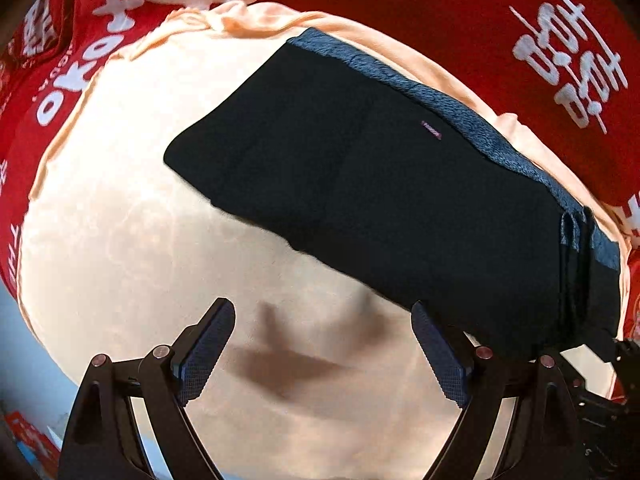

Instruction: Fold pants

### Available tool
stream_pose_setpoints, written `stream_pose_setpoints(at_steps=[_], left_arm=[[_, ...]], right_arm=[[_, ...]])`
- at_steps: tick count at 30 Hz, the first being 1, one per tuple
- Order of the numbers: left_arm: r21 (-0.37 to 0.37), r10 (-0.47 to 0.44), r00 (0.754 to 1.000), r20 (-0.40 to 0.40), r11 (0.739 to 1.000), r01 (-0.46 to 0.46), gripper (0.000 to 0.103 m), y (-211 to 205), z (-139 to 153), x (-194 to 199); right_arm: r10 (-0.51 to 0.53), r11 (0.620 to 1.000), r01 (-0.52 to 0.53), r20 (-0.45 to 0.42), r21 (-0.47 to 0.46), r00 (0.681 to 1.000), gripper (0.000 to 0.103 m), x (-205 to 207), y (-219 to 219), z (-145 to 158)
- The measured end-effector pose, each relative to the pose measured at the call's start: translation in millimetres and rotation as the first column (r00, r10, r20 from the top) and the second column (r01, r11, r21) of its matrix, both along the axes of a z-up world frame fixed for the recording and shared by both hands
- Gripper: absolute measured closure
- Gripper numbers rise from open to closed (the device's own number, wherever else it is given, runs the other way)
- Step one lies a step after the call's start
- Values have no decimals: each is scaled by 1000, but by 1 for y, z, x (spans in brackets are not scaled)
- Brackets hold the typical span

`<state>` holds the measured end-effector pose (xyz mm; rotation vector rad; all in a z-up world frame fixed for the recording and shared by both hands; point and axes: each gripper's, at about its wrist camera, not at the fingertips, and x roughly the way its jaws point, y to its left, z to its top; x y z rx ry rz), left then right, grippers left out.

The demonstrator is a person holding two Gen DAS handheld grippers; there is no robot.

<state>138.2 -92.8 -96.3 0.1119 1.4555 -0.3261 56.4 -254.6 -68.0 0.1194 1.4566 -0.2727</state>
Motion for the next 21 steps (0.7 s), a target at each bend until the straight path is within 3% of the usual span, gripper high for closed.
stream_pose_setpoints(at_steps=[10,16,21], left_arm=[[-139,54,996,-76,988,-65,12,24,-10,5],[-120,80,992,-93,989,-91,12,34,-17,7],[-181,134,989,-68,973,-144,12,44,-13,17]], right_arm=[[-80,990,87,-61,110,995,31,5,-15,-33],[-71,991,77,-54,112,996,28,2,-13,-38],[-77,990,82,-48,117,996,26,0,-11,-42]])
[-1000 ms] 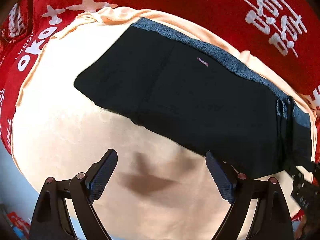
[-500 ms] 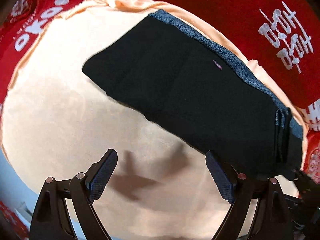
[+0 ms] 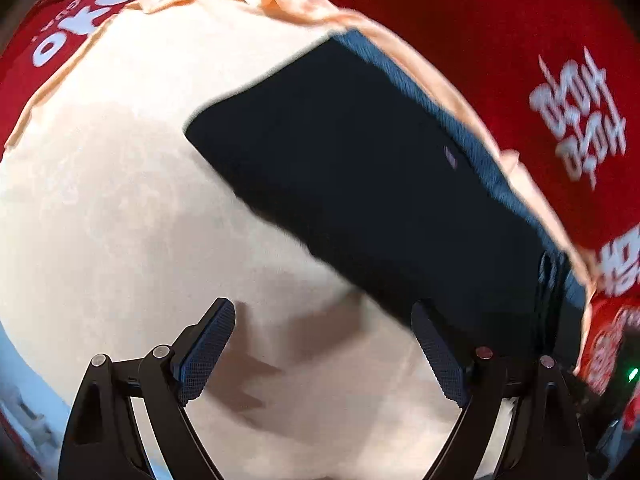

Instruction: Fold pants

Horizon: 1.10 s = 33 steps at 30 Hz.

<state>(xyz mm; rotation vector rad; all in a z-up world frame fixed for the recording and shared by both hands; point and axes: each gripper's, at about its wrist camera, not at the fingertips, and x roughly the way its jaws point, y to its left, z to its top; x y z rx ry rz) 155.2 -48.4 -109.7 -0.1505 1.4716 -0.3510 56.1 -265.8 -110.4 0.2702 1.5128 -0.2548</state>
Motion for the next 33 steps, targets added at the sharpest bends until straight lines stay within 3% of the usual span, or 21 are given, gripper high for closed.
stream_pose_setpoints(at_steps=[3,6,11,20,24,25,28,30,33], left_arm=[[-54,70,997,-6,996,-71,12,12,-2,15],[-77,96,995,11,992,-95,12,19,-5,24],[-178,154,988,-18,972,-155,12,31,-19,34],[-319,141,990,12,939,-130,11,21,-20,46],[-399,159,987,2,905,-145,9,7,-13,55],[-388,144,989,24,913,-123,2,-1,-12,57],[-308,127,992,14,944,-117,2,-19,-24,62],[-287,147,989,25,949,-134,2,-24,-21,63],[-207,172,984,41,965,-161,21,-25,-17,61]], right_arm=[[11,1000,-10,4,-4,1000,25,-4,5,-5],[16,1000,-16,6,-9,1000,25,-7,11,-9],[22,1000,-22,6,-10,1000,25,-9,17,-16],[35,999,-34,16,-23,999,24,-10,34,-22],[38,999,-38,25,-20,999,23,-14,40,-24],[40,999,-39,25,-19,999,23,-13,38,-25],[44,999,-44,20,-16,999,22,-11,38,-24],[42,999,-42,19,-12,999,22,-11,39,-24],[37,999,-37,16,-1,999,22,-9,37,-16]])
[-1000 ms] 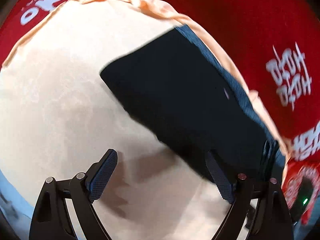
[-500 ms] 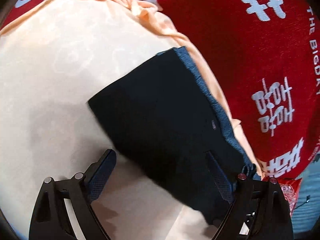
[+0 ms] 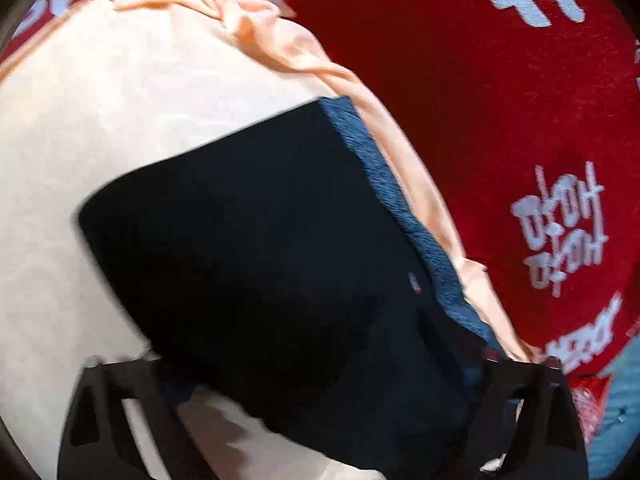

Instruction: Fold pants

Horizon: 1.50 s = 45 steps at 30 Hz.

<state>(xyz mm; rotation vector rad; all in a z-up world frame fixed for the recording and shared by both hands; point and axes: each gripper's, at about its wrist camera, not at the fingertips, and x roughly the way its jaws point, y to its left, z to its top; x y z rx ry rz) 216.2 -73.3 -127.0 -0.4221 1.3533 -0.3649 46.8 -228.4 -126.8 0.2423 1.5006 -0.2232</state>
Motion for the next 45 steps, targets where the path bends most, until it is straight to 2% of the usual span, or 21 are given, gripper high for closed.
stream_pose_setpoints(at_steps=[2,3,5,7,8,9,10,12,14,16,18,22,26,27,28,29,30,33,38,41,45], left_arm=[[111,-23,999,24,994,20,56,-4,5,-2],[157,-54,998,38,986,47,58,-7,7,-3],[201,-102,992,75,976,85,65,-12,13,-7],[321,-216,963,164,934,155,66,-31,26,-19],[378,-271,941,204,908,180,67,-39,30,-27],[452,-345,904,251,868,206,67,-51,35,-37],[529,-428,855,294,817,227,67,-63,39,-51],[622,-542,772,331,741,253,67,-80,41,-73],[667,-601,720,346,697,261,67,-88,42,-87],[689,-629,692,355,676,261,67,-93,43,-95],[704,-645,676,357,661,260,67,-93,44,-99],[717,-653,671,351,649,256,67,-93,44,-100],[722,-655,666,357,646,249,67,-90,46,-99],[726,-660,660,360,642,247,67,-94,46,-103],[728,-663,657,359,639,248,67,-94,47,-105],[722,-667,657,351,640,264,67,-95,48,-106],[717,-669,655,353,643,270,67,-96,49,-109],[725,-701,602,382,632,275,67,-105,64,-126],[666,-702,570,426,670,328,67,-127,101,-147],[635,-709,542,450,682,364,67,-142,122,-167],[598,-737,476,480,672,436,67,-180,148,-206]], right_arm=[[-14,1000,14,21,10,1000,22,3,-5,14],[-24,1000,23,35,13,999,22,5,-8,21],[-55,998,53,73,31,996,22,13,-17,39],[-82,994,74,97,85,992,22,29,-30,54],[-87,991,76,100,114,991,22,38,-34,58],[-90,986,74,103,149,991,22,49,-38,63],[-81,978,59,106,201,991,22,67,-42,67],[-43,963,14,103,268,994,20,95,-46,71],[11,940,-41,91,338,996,20,134,-38,74],[69,913,-95,80,396,994,18,171,-19,76],[150,887,-161,58,434,987,15,201,7,72],[288,857,-253,-12,449,957,15,246,59,49],[353,864,-279,-111,419,929,15,261,79,17],[357,870,-272,-145,412,923,24,261,81,7],[360,872,-266,-170,410,918,67,259,81,5],[357,871,-253,-189,422,915,81,255,80,-2],[342,873,-239,-185,425,921,84,252,76,-1],[301,871,-231,-99,434,948,86,234,55,18],[194,850,-182,28,494,981,86,191,6,60],[112,842,-149,102,519,988,86,157,-35,87],[-14,836,-91,187,540,982,86,95,-89,120]])
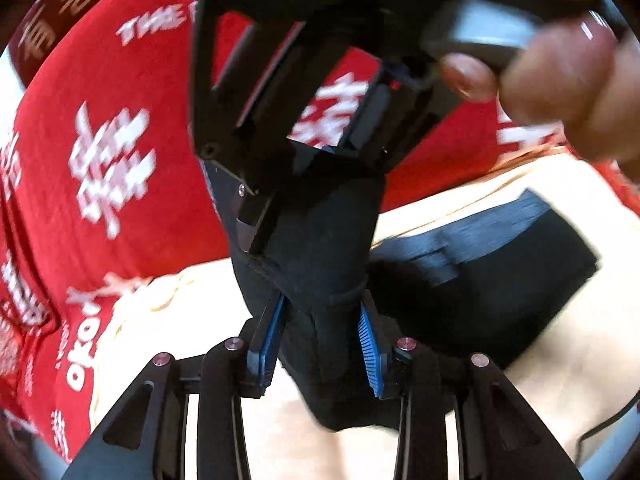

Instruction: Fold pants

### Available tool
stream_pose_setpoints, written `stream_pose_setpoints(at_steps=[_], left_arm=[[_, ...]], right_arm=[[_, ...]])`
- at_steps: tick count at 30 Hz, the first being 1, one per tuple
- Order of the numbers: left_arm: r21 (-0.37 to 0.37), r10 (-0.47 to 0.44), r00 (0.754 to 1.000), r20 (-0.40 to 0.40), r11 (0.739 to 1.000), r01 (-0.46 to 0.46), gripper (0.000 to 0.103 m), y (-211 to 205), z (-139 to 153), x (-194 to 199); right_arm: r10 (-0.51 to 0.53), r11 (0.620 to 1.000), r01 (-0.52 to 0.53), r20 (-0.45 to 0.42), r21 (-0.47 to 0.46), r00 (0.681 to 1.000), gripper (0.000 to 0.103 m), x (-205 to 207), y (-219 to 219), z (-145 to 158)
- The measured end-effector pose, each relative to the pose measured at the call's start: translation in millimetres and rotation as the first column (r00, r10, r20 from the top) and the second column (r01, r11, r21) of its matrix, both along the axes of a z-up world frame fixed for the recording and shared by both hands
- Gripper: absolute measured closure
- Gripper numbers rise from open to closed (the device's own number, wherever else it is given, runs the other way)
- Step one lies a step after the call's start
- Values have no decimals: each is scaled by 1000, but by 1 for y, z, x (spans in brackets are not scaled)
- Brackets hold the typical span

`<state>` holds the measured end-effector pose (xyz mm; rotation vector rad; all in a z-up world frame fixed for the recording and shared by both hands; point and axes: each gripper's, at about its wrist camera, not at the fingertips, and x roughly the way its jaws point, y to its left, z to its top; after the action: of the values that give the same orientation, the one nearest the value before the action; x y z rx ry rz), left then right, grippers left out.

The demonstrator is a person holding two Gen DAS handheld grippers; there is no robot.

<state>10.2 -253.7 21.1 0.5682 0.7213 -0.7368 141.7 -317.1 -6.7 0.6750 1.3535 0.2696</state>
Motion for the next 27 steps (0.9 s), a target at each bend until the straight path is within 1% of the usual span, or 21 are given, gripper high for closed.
stream_pose_setpoints(at_steps=[4,6,8,12,16,18,20,23,24,25,26,27], left_arm=[[-17,-101,995,-12,995,100,67,-44,15,-43],[-9,-155,988,-25,988,154,67,-69,16,-65],[9,-199,980,-28,980,200,67,-91,13,-85],[80,-271,962,-46,958,274,67,-135,-16,-125],[148,-300,952,-67,940,306,67,-162,-49,-136],[175,-305,949,-79,933,315,67,-173,-63,-144],[202,-309,948,-76,926,318,67,-179,-76,-152],[235,-306,949,-79,919,316,67,-179,-85,-151],[244,-306,949,-83,917,317,64,-178,-87,-150],[252,-303,949,-90,915,316,56,-178,-87,-150],[250,-295,949,-114,915,315,45,-176,-86,-149],[243,-287,949,-127,919,310,41,-173,-85,-146]], right_arm=[[-121,992,120,58,28,991,86,-63,-50,15],[-192,981,189,79,52,978,86,-101,-81,13],[-240,970,235,79,66,968,86,-127,-105,10],[-316,948,312,56,63,947,86,-178,-144,-21],[-381,922,378,21,85,924,86,-206,-171,-58],[-403,912,401,6,90,915,86,-216,-183,-78],[-416,905,415,-8,97,909,86,-221,-193,-90],[-433,894,434,-34,109,901,86,-238,-210,-109],[-443,888,445,-46,120,896,86,-242,-212,-114],[-454,880,457,-58,132,889,86,-248,-216,-120],[-460,876,463,-59,136,886,86,-251,-217,-122],[-463,874,466,-60,138,885,86,-253,-218,-123]])
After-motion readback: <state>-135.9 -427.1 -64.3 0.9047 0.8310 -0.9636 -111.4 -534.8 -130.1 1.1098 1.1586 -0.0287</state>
